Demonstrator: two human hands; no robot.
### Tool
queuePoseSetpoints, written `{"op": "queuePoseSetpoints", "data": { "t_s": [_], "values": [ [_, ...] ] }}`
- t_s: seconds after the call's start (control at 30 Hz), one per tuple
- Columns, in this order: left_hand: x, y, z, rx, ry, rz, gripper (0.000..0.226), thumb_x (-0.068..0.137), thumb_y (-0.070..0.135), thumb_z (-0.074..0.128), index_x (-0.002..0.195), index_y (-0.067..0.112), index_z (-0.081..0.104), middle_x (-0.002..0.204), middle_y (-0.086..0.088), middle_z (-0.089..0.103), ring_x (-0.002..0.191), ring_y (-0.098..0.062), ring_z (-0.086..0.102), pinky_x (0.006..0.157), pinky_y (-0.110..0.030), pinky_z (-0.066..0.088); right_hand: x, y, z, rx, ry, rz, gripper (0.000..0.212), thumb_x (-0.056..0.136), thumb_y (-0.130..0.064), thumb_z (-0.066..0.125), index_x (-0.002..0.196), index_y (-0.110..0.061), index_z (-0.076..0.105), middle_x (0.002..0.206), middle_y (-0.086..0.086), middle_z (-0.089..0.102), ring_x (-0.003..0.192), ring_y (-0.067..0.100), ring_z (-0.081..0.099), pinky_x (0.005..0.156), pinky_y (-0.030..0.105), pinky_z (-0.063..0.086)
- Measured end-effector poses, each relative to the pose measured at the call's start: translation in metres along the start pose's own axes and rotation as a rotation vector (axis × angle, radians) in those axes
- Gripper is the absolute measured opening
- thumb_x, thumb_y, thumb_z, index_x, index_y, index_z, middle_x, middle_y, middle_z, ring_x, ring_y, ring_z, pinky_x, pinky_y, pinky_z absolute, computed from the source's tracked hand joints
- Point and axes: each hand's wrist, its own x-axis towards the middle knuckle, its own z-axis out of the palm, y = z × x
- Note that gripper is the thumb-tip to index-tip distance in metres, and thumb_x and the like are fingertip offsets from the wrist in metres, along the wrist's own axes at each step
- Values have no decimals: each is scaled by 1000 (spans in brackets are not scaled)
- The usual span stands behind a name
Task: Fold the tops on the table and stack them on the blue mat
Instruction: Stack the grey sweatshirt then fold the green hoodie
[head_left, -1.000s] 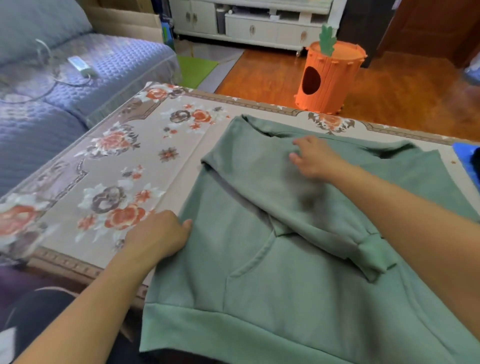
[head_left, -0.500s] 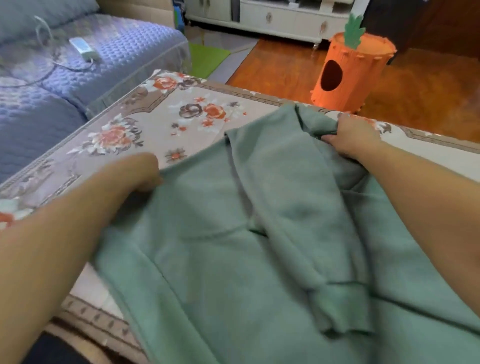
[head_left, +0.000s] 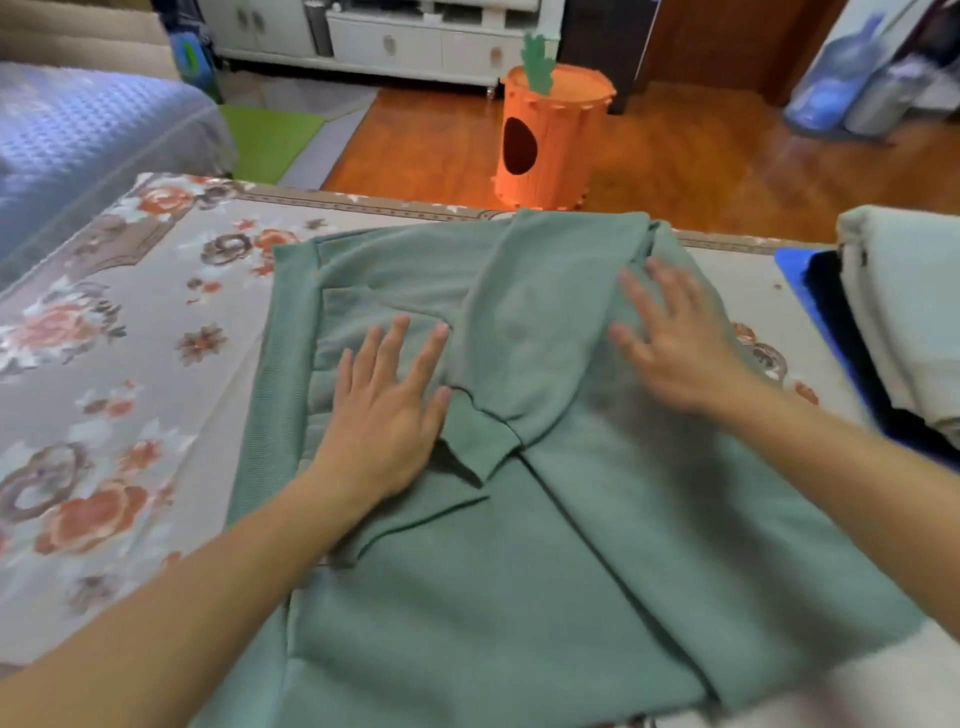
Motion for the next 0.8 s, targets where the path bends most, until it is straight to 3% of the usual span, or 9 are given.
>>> {"op": "queuePoseSetpoints", "data": {
  "t_s": [0.07,0.17,0.3,0.37,0.43,0.5,0.6,0.67,0.8],
  "values": [
    [-24,16,3,-4,-55,103,64,99,59,17,160,43,10,170,-4,6,156,-32,5,125,-50,8,-56,-21,18,-82,-176,-150,87,90,-75,1,159,-26,24,166,10,16,153,36,11,123,52,9],
    [-47,34,15,164,-281,160,76,87,72,0,159,47,2,171,1,-3,157,-27,3,125,-46,6,-90,-23,37,-145,-346,-175,94,80,-81,-16,160,-36,6,169,-3,2,155,23,-3,125,44,0],
    [-66,49,-3,162,-277,43,81,82,76,-1,158,47,-2,170,1,-10,156,-31,-3,125,-51,4,-93,-23,22,-102,-281,-166,88,82,-75,-1,159,-37,15,169,-2,2,155,24,-5,123,47,-2],
    [-96,47,-10,211,-211,-40,78,89,73,16,158,47,-7,170,0,-11,156,-33,-7,124,-57,1,-106,-8,20,-108,-189,-84,80,88,-69,6,158,-35,21,169,1,6,155,28,-1,122,51,0],
    [-127,29,-15,224,-211,-256,81,95,66,32,159,40,-10,170,-5,-11,155,-37,-7,121,-61,5,-115,15,23,-130,-207,79,68,97,-66,17,159,-37,17,169,2,5,154,31,1,122,53,1],
    [-146,10,-21,149,-184,-449,83,97,56,40,160,30,-6,169,-13,2,154,-39,8,120,-62,19,-118,30,24,-82,-248,193,65,99,-63,23,159,-39,13,169,2,6,154,30,7,123,53,4],
    [-150,3,-21,165,-136,-429,79,96,41,44,161,16,8,162,-16,26,145,-37,31,111,-55,37,-114,34,27,-36,-244,226,65,99,-62,26,159,-39,14,168,2,8,153,30,11,123,52,7],
    [-149,8,-19,230,-162,-397,71,99,36,39,161,17,12,165,-15,18,149,-37,23,113,-57,33,-117,32,29,-30,-222,226,65,99,-63,25,158,-39,15,168,2,9,153,30,12,123,52,8],
    [-144,-2,-16,246,-289,-188,64,102,41,14,163,22,7,171,1,-6,156,-27,-12,126,-51,4,-123,35,24,-53,-283,208,67,98,-63,20,159,-38,9,169,2,5,153,30,9,124,52,7]
  ]
}}
